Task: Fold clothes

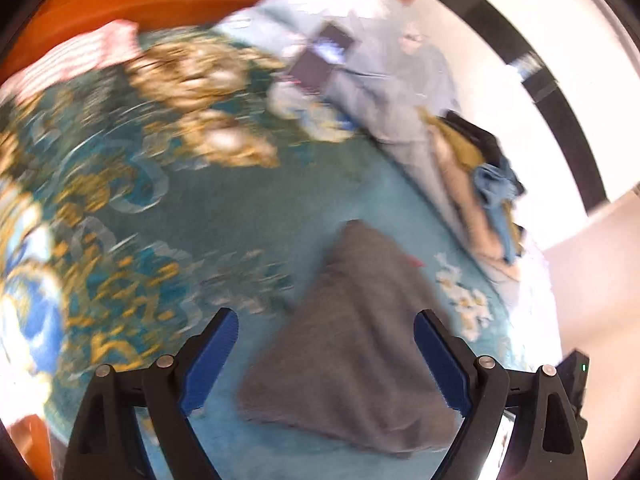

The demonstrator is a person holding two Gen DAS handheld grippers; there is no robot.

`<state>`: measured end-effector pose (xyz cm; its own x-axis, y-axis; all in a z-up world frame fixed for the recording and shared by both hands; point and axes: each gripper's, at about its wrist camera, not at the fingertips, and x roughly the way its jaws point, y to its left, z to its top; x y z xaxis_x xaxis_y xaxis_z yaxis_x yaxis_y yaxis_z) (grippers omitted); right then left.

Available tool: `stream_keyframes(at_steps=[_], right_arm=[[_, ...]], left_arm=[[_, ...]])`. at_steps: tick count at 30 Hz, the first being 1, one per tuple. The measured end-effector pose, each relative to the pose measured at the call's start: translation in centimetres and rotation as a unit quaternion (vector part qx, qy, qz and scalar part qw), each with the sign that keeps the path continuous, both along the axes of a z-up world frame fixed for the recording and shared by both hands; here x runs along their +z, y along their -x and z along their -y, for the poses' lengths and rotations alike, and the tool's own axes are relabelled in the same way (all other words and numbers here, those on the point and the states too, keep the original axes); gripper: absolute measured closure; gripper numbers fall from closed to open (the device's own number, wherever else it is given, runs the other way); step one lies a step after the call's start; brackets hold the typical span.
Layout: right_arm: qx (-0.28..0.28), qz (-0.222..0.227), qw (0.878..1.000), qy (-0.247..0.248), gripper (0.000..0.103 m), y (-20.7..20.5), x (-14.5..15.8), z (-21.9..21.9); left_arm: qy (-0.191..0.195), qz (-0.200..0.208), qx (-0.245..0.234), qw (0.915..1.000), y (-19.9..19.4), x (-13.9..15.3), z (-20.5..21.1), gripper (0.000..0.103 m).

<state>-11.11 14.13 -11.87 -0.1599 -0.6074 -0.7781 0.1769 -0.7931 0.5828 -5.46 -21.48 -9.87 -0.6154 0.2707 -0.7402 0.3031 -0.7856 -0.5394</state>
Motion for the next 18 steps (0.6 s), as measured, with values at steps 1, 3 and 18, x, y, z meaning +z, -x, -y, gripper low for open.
stream_keyframes(at_steps=[1, 3, 18], right_arm=[[0.012, -0.011, 1.000, 0.000, 0.072, 0.1, 0.6, 0.8], [0.051, -0.030, 0.998, -0.004, 0.067, 0.5, 1.5, 3.4], [0.101, -0.034, 0.993, -0.058, 0.067, 3.3, -2.9, 7.3]], left_arm=[[0.005, -0.003, -0.022, 0.9997, 1.3, 0.4, -1.0, 0.012], [0.017, -0.004, -0.059, 0.9981, 2.7, 0.5, -2.6, 0.012], [0.013, 0.102, -0.044, 0.9937, 0.3, -8.1, -1.1, 0.012]])
